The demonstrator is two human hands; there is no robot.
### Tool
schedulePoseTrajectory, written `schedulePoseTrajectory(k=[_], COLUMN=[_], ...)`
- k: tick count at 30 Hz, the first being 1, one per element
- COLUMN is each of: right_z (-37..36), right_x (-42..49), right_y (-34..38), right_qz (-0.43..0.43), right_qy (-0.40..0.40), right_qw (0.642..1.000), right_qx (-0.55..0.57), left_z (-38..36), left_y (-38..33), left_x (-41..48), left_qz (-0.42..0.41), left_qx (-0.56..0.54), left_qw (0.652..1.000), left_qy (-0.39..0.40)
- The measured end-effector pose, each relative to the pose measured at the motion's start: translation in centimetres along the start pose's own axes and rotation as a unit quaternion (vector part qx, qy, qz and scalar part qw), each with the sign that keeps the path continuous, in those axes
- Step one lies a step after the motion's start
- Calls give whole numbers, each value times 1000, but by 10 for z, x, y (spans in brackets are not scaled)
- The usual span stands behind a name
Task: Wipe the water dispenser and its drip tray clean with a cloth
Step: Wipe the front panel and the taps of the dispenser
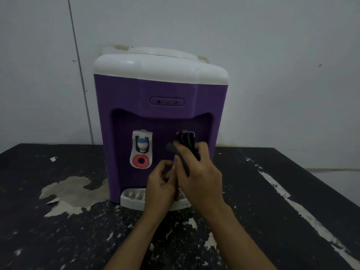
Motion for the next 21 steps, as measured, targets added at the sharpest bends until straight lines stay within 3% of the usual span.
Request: schedulePoseTrajectory(k=[3, 8, 13, 18, 21], right_z=[-1, 11, 4, 15, 10], right_x=[-13, 2, -25, -14, -12], right_y=[-3, -3, -19, -10, -10], right_qz=[-15, -11, -43, -61, -71], right_qy=[27, -19, 38, -37, -36], right_qw=[999, 1000, 998, 997, 996], right_qx=[-8, 12, 1, 38, 40], left_z=[-1, 1, 5, 6, 6], left_y=[-3, -5, -10, -16, -18], left_x=[-2, -2, 2, 0, 0], left_qz=[12, 21, 25, 21, 21], left_qx=[-3, 20, 80, 99, 106], left_qw=[1000, 1000, 996, 995, 994], left_qy=[2, 10, 18, 18, 13])
Point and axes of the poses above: each hand's wrist, its own x-axis towards the middle knuckle, its own z-axis out of the back of the hand, y = z × x, the point moved 5 cm from there along x, towards the middle knuckle, and after that the axes turned 11 degrees about x, right-handed, at the moved point
